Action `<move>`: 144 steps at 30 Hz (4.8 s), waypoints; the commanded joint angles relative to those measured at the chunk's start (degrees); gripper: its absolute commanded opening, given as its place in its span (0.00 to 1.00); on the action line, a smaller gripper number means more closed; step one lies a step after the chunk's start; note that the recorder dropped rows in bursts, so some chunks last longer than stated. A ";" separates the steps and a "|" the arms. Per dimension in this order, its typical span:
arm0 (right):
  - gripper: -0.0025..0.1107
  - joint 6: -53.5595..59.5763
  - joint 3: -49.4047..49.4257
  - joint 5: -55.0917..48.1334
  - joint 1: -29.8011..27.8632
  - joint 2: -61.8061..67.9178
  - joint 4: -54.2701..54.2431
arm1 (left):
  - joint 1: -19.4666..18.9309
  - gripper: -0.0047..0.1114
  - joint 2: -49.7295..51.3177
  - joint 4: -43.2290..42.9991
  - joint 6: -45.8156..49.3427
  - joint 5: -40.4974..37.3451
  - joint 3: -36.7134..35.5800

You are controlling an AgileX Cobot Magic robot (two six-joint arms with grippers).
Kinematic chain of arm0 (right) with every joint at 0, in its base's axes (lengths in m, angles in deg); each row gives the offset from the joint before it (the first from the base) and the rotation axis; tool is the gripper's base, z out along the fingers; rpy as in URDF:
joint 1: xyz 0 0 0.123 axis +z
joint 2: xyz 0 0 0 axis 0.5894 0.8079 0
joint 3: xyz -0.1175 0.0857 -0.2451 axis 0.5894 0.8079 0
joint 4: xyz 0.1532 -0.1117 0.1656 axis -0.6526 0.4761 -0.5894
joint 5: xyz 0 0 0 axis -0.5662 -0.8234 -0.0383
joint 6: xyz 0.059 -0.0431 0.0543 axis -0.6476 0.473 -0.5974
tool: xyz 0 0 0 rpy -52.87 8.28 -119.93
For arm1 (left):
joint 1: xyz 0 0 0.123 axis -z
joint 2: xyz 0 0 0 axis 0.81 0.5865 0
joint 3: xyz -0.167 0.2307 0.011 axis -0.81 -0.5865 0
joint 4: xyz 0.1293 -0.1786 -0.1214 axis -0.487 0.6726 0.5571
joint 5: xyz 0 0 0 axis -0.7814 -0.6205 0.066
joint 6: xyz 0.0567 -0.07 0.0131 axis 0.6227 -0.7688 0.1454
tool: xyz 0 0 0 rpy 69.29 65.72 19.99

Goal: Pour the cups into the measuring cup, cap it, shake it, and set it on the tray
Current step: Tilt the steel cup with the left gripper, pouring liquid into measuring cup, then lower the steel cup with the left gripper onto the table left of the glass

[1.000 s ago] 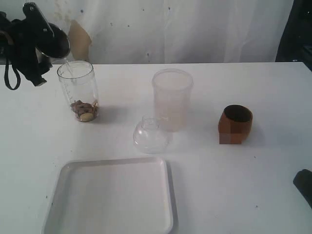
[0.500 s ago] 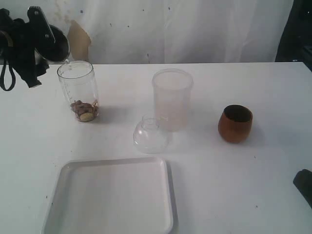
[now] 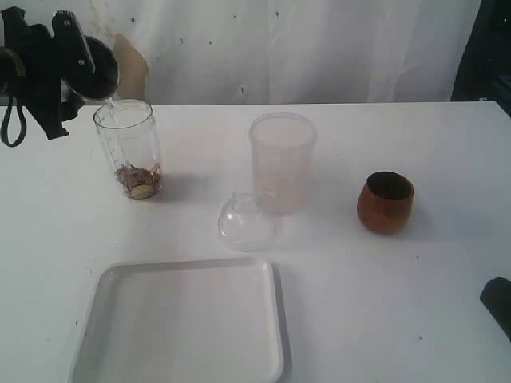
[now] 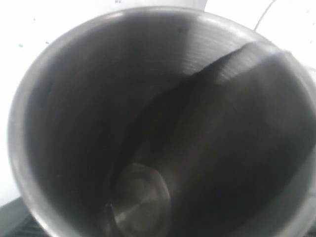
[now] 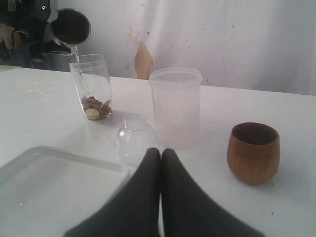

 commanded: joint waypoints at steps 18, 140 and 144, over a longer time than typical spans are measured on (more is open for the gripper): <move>0.02 -0.16 0.38 -0.18 -0.63 0.14 0.16 | 0.19 0.04 0.28 -0.88 9.53 8.86 1.34; 0.02 -1.60 0.38 -0.18 -0.63 0.14 0.16 | -16.93 0.04 2.61 119.99 80.03 -39.73 -24.66; 0.02 -1.60 0.38 -0.18 -0.63 0.14 0.16 | -16.93 0.04 4.27 119.85 80.03 -40.28 -24.03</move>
